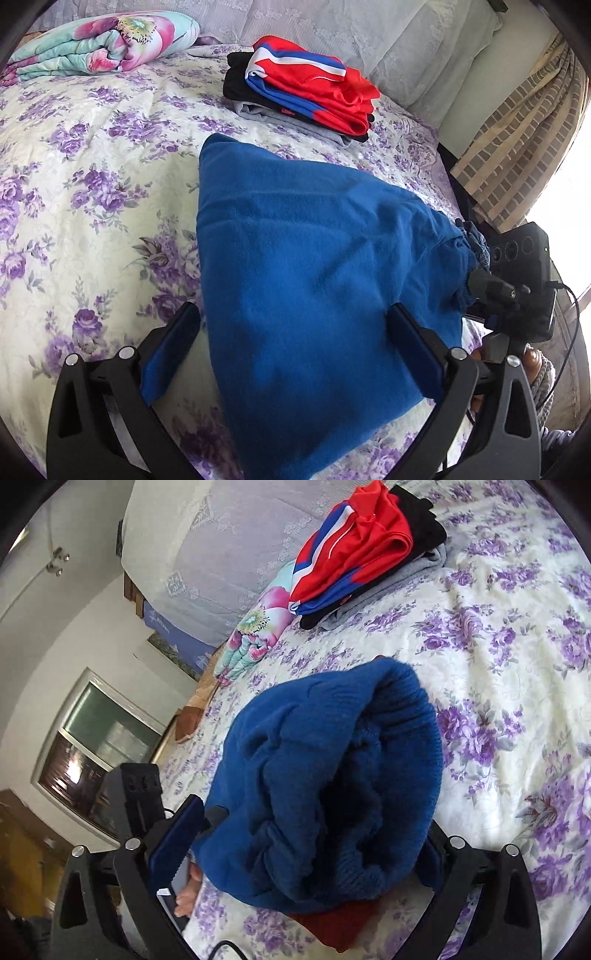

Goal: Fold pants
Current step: 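Lift the folded blue bundle off the sheet with the right gripper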

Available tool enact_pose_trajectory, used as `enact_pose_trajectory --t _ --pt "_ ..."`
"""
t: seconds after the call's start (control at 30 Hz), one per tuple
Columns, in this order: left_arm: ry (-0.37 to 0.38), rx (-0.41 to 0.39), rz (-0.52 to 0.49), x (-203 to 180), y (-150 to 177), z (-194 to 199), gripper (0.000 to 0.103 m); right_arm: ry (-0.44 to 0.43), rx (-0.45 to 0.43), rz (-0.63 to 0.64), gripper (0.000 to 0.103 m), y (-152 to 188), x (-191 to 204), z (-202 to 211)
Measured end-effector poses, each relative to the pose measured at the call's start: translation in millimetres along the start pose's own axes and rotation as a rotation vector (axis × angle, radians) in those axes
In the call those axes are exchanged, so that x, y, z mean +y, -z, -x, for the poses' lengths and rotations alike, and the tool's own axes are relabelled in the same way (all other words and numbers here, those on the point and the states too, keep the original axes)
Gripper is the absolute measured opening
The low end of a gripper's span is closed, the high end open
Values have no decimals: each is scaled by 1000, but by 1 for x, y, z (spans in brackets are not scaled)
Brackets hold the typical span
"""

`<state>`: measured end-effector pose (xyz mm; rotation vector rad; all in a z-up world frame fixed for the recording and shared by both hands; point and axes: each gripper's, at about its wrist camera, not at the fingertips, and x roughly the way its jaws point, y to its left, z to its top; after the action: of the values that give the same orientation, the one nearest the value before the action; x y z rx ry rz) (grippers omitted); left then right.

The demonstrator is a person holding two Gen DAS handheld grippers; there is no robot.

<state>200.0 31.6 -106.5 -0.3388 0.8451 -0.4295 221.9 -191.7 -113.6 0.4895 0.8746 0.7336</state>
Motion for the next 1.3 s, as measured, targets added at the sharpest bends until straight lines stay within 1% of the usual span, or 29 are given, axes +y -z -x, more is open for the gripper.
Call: enact_pose_trajectory --t 0.07,0.1,0.17,0.23,0.27,0.3,0.33,0.43,0.47,0.5,0.6,0.67,0.73,0.8,0.87,0.93,0.97,1.0,1.03,1.07,1.1,1.17,1.23,1.3 --pt "13 -2 12 3 0 1 98 38 16 28 99 2 5 -3" --pt "20 -3 17 4 -1 1 98 37 18 27 99 2 4 -3" --pt "42 -2 26 6 -1 2 98 -12 -1 -4 99 0 -3 1" --pt "65 3 42 10 -2 2 98 -99 -38 -69 99 -1 -13 9" --pt "68 6 47 10 -3 1 98 -129 -52 -109 99 -1 -18 12" --pt "71 10 54 10 -5 0 98 -136 -57 -147 99 -4 -21 13" --pt "73 12 61 10 -7 -2 98 -129 -38 -168 99 -9 -22 10" --pt "83 24 75 11 -14 -7 98 -76 110 -176 99 -28 -21 -10" --pt "95 23 88 13 -16 -8 98 -83 137 -189 99 -32 -23 -15" --pt "108 24 98 15 -17 -8 98 -103 142 -211 99 -37 -26 -16" --pt "145 36 89 18 -19 -9 98 -176 101 -258 99 -37 -34 -12" --pt "175 27 93 19 -18 -7 98 -222 69 -237 99 -33 -34 -7" --pt "196 22 83 17 -17 -6 98 -250 45 -219 99 -28 -33 -4" --pt "181 22 60 11 -17 -7 98 -244 38 -206 99 -27 -30 -4" --pt "165 22 41 7 -17 -7 97 -217 30 -188 100 -28 -25 -8" --pt "149 19 40 6 -17 -7 91 -181 17 -167 99 -26 -21 -9" --pt "141 13 45 7 -17 -5 82 -165 8 -166 93 -27 -22 -11" --pt "139 5 55 9 -16 -4 76 -145 1 -170 81 -26 -23 -10" --pt "146 -4 69 12 -16 -2 73 -126 -3 -180 73 -26 -27 -10" --pt "150 -13 81 15 -15 0 68 -131 -7 -199 62 -26 -31 -10" --pt "155 -21 92 17 -15 2 63 -141 -9 -213 61 -25 -35 -9" --pt "164 -36 101 20 -14 5 58 -135 -10 -197 61 -25 -34 -8" --pt "174 -33 114 23 -14 4 58 -127 1 -177 61 -24 -32 -8" --pt "188 -37 135 26 -13 5 57 -141 1 -193 61 -23 -35 -8"
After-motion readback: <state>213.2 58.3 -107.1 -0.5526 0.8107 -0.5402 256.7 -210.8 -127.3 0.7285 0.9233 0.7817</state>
